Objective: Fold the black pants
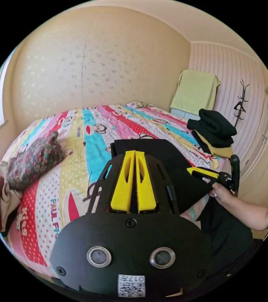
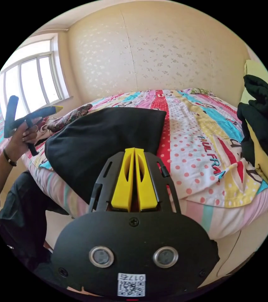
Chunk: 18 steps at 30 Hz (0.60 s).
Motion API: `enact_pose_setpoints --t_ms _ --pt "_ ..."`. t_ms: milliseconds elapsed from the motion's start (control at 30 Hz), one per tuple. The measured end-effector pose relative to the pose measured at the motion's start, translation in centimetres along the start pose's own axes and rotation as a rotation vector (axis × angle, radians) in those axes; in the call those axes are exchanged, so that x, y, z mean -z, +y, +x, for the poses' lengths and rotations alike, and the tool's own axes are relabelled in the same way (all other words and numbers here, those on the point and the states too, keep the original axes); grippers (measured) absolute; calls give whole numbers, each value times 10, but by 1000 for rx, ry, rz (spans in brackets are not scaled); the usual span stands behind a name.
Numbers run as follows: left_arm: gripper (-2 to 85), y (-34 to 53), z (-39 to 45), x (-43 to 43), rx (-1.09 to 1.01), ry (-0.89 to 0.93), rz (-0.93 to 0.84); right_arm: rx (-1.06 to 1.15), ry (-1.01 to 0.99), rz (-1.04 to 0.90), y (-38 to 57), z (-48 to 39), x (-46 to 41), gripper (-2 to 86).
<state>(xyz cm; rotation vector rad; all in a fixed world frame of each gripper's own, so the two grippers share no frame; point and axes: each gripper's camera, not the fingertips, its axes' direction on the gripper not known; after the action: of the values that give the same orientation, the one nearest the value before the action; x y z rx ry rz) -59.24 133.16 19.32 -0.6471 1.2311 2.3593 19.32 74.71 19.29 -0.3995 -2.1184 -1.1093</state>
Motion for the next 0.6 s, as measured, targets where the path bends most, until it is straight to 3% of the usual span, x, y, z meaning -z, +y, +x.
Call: enact_pose_setpoints --t_ms 133,200,400,467,600 --pt "-6 7 0 -97 -159 -59 -253 -18 -43 31 8 14 1 3" --pt "-6 26 -6 -113 -155 -57 -264 -6 -35 24 8 16 -1 4" --pt "-6 18 7 -84 -209 -254 -228 -20 -64 32 13 33 -1 4" --pt "-7 8 -13 -41 -85 -300 -159 -29 -75 37 14 39 0 4" --pt "-5 14 -40 58 24 -223 -92 -45 -97 49 16 51 3 4"
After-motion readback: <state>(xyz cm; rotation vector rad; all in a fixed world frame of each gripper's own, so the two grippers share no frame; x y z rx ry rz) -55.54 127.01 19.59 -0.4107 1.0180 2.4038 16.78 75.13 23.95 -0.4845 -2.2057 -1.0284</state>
